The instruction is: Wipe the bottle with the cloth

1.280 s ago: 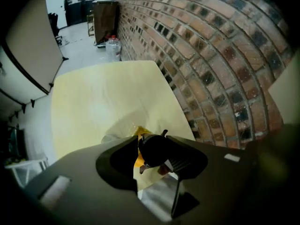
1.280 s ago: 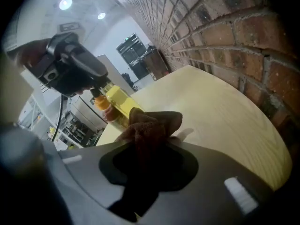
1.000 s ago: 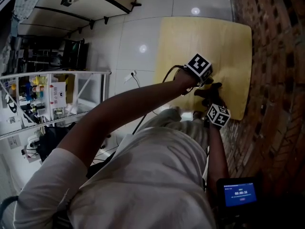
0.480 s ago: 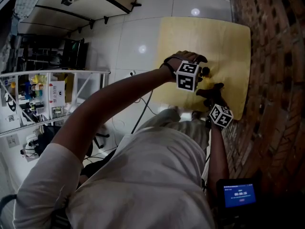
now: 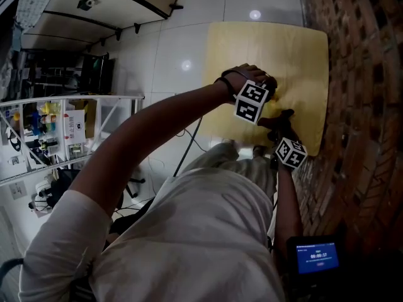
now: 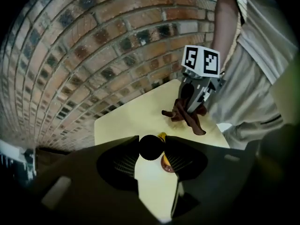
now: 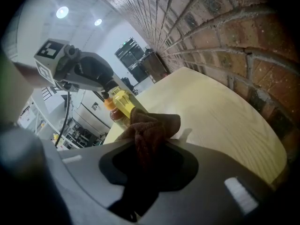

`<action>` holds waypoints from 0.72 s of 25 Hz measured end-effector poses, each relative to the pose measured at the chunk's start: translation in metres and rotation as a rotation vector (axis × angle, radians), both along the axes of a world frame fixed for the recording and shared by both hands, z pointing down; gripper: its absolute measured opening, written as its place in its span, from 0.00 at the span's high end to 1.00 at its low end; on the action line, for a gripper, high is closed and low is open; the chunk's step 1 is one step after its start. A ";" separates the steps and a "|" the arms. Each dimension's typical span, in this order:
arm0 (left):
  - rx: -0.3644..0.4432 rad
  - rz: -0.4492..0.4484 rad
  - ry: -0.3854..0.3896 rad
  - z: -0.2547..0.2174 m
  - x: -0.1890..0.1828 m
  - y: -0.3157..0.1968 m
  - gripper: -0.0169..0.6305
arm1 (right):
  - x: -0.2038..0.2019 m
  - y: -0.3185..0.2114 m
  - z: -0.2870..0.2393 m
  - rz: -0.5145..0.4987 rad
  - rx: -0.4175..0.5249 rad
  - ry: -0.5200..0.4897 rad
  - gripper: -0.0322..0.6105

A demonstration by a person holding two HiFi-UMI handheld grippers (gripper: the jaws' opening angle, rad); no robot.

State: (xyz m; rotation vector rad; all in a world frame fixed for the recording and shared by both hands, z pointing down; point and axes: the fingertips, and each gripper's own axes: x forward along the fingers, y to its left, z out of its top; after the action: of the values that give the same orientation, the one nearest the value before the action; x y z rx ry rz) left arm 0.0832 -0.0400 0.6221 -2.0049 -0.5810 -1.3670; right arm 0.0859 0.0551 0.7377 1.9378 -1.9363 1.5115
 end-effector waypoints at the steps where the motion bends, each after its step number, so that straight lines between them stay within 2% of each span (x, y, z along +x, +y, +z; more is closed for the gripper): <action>1: -0.006 -0.066 -0.009 -0.001 0.002 -0.004 0.68 | 0.001 -0.001 -0.002 0.002 0.006 0.003 0.81; 5: -0.077 -0.433 -0.011 -0.004 0.011 -0.023 0.68 | -0.002 -0.014 -0.019 -0.028 0.071 0.053 0.81; 8: -0.139 -0.711 0.023 -0.007 0.011 -0.040 0.68 | -0.018 -0.039 -0.043 -0.111 0.168 0.118 0.81; 10: -0.176 -0.851 0.043 -0.008 0.009 -0.046 0.68 | -0.031 -0.059 -0.061 -0.168 0.234 0.178 0.81; 13: -0.193 -0.946 0.053 -0.009 0.007 -0.048 0.69 | -0.037 -0.084 -0.078 -0.203 0.293 0.242 0.81; 18: -0.228 -1.065 0.057 -0.006 -0.002 -0.058 0.69 | -0.041 -0.093 -0.066 -0.202 0.283 0.205 0.81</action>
State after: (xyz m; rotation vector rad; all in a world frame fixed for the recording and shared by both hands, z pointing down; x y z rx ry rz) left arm 0.0816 -0.0984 0.6160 -2.6676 0.4913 -1.8411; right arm 0.0448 -0.0380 0.6712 1.8332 -2.2675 0.9945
